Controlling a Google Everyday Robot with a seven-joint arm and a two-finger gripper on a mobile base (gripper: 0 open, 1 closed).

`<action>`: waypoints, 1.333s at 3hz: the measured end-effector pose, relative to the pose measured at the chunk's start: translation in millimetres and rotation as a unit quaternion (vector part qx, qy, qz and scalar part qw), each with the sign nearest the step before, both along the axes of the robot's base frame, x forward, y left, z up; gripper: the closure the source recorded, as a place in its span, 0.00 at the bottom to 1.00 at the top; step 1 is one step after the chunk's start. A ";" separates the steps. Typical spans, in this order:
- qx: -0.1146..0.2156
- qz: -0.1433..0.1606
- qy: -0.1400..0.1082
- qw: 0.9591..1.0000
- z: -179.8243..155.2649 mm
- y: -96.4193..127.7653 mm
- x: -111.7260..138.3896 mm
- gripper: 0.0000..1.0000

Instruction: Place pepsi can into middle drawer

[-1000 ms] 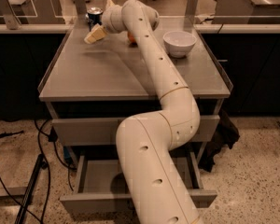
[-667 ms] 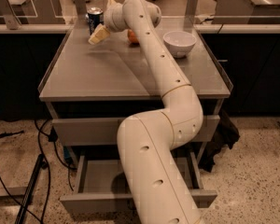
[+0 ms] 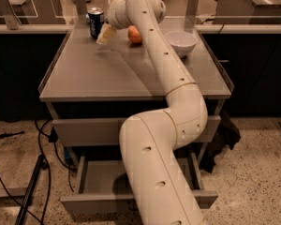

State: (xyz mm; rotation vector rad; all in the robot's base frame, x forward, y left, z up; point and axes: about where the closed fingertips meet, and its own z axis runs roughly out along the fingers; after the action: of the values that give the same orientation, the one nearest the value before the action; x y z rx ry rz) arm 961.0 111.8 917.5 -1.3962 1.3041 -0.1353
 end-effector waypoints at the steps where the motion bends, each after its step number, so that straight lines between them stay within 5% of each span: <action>1: -0.033 0.060 -0.022 0.997 3.7 5.4 -20.1 0.00; 3: -0.062 0.077 -0.044 0.994 -1.9 9.0 -20.3 0.00; 4: -0.105 0.094 -0.077 0.987 -1.1 13.3 -20.6 0.00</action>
Offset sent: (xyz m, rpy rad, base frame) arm -0.0160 0.0039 0.0040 -0.0500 -0.0342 0.0953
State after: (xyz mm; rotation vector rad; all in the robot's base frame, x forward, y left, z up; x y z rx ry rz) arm 940.4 125.1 916.3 -1.6462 1.0474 -0.2547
